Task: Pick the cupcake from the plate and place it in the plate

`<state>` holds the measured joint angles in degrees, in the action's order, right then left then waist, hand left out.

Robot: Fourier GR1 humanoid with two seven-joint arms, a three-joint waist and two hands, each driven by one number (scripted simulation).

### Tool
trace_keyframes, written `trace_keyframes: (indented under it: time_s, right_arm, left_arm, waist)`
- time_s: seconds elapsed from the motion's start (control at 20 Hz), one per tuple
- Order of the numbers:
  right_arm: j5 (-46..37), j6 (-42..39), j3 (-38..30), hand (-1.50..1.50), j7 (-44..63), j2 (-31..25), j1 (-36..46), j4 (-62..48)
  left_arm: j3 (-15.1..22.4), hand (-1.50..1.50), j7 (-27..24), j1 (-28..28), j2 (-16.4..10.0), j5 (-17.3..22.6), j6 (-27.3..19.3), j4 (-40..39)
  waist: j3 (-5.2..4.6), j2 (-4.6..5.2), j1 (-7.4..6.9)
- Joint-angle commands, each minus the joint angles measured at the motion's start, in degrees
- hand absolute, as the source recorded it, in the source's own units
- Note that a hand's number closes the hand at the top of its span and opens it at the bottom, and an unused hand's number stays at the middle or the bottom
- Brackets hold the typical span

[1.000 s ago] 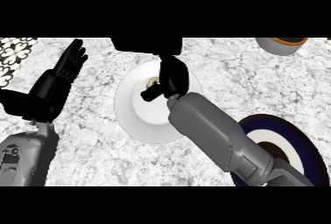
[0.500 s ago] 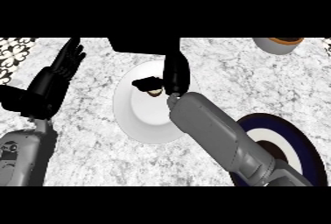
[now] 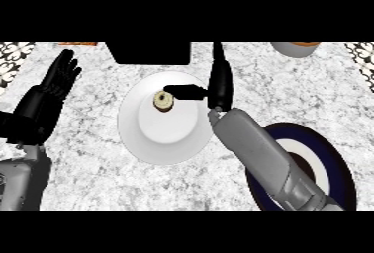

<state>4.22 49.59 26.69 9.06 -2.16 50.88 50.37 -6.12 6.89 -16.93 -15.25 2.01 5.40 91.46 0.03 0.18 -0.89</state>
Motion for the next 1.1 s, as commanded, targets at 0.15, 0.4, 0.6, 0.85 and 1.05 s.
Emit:
trace_keyframes:
  time_s: [0.15, 0.4, 0.6, 0.85, 1.05]
  right_arm:
    - [0.46, -5.07, -2.63, -1.5, -5.29, -6.45, -14.18, 14.19]
    - [1.94, -13.1, -4.31, -1.5, -6.42, -14.75, -24.27, 23.86]
    - [-0.83, -15.05, -6.32, -1.5, -3.12, -18.81, -28.01, 30.69]
    - [1.9, -22.8, -13.38, -1.5, -8.93, -20.18, -33.29, 31.76]
    - [-1.01, -23.83, -16.2, -1.5, -11.93, -20.39, -32.49, 27.21]
  left_arm:
    - [-3.2, 0.0, -0.68, -0.2, -1.7, 1.58, 1.75, -2.34]
    - [-0.13, 0.0, 0.92, 0.0, 1.28, -1.74, -1.52, 0.65]
    - [-0.29, 0.0, -0.42, -1.17, 1.8, -2.34, -1.49, -1.64]
    - [-2.48, 0.0, -0.36, 1.18, -0.23, -0.22, 1.91, 0.3]
    - [-2.7, 0.0, -1.22, 4.43, 0.2, 0.16, 2.37, 3.66]
  waist:
    - [-0.03, -0.29, 1.54]
    - [-0.02, -0.34, 1.68]
    - [-0.04, -0.3, 1.42]
    - [-0.03, -0.22, 1.01]
    - [-0.02, -0.19, 0.66]
